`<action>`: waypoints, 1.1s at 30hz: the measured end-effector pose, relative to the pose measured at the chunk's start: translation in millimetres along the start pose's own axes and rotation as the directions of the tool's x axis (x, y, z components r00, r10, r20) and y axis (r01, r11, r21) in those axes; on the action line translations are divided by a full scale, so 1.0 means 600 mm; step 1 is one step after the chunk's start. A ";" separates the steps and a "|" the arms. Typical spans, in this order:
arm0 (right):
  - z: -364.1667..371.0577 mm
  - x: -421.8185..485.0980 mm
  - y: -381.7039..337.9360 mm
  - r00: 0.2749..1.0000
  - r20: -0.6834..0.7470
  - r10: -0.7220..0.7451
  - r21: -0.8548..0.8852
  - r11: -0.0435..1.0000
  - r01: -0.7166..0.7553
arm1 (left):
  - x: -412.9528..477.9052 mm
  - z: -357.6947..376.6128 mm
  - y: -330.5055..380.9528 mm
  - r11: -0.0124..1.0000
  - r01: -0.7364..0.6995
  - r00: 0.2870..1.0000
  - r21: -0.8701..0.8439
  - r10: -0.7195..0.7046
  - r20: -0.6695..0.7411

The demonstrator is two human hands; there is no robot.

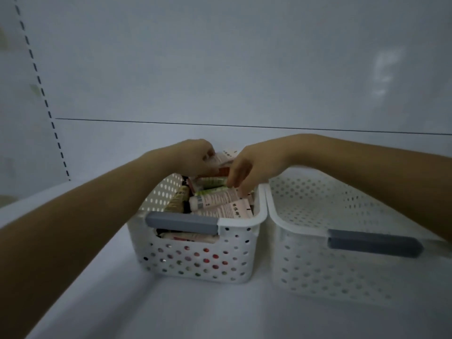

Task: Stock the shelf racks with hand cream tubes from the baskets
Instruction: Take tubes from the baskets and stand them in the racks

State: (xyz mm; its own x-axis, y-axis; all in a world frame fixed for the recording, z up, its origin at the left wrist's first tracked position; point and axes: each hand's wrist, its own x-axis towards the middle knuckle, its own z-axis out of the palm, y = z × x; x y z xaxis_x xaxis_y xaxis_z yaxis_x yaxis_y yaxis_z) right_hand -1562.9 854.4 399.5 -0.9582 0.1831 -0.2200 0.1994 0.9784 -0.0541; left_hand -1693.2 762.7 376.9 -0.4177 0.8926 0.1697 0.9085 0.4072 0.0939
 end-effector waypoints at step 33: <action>-0.010 -0.260 0.274 0.748 -0.319 0.581 0.893 -0.081 0.443 | 0.055 -0.077 0.311 0.571 -0.031 0.995 -0.820 -0.056 -0.077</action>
State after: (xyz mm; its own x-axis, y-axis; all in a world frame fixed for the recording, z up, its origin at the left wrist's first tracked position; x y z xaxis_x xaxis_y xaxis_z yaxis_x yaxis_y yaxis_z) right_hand -1381.9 987.3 431.0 -0.6667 0.7364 0.1148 -0.2577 -0.0833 -0.9626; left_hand -1538.1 859.1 445.5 -0.4678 0.8509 0.2392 0.5197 0.0459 0.8531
